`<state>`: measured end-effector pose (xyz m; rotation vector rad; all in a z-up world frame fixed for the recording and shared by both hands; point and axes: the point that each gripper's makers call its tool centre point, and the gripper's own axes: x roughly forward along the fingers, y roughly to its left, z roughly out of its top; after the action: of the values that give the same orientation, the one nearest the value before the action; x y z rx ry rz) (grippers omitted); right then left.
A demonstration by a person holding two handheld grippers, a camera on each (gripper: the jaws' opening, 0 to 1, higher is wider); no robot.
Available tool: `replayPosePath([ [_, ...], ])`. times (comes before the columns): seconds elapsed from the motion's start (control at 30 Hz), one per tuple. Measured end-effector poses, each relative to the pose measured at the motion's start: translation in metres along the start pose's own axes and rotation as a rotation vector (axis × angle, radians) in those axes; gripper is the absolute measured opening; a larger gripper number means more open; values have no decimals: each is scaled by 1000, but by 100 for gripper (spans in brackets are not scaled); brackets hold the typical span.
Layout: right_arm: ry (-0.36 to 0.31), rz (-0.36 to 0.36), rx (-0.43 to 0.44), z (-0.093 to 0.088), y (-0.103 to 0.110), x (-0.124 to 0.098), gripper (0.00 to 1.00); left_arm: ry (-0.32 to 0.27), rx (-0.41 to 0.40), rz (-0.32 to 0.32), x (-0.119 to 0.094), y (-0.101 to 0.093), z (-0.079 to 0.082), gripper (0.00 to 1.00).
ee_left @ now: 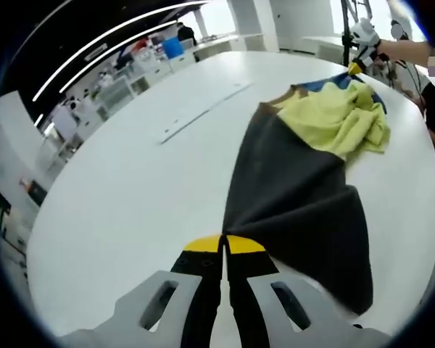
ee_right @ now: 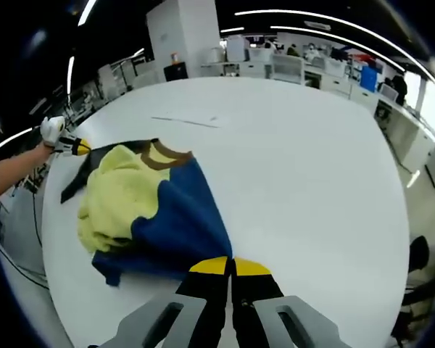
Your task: Fold the garment on the visible template until the final outline fits inside the template.
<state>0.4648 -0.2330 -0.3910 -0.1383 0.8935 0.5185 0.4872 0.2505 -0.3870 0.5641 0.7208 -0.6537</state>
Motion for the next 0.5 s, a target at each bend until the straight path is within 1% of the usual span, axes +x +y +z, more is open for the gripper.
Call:
replayPosePath([
  [0.3, 25, -14, -48, 5, -7, 4, 0, 16, 9, 4, 5, 9, -2, 0],
  [0.47, 36, -21, -63, 8, -13, 6, 0, 24, 19, 9, 8, 16, 2, 0],
  [0.5, 31, -27, -73, 11, -15, 5, 0, 24, 24, 11, 8, 17, 3, 0],
])
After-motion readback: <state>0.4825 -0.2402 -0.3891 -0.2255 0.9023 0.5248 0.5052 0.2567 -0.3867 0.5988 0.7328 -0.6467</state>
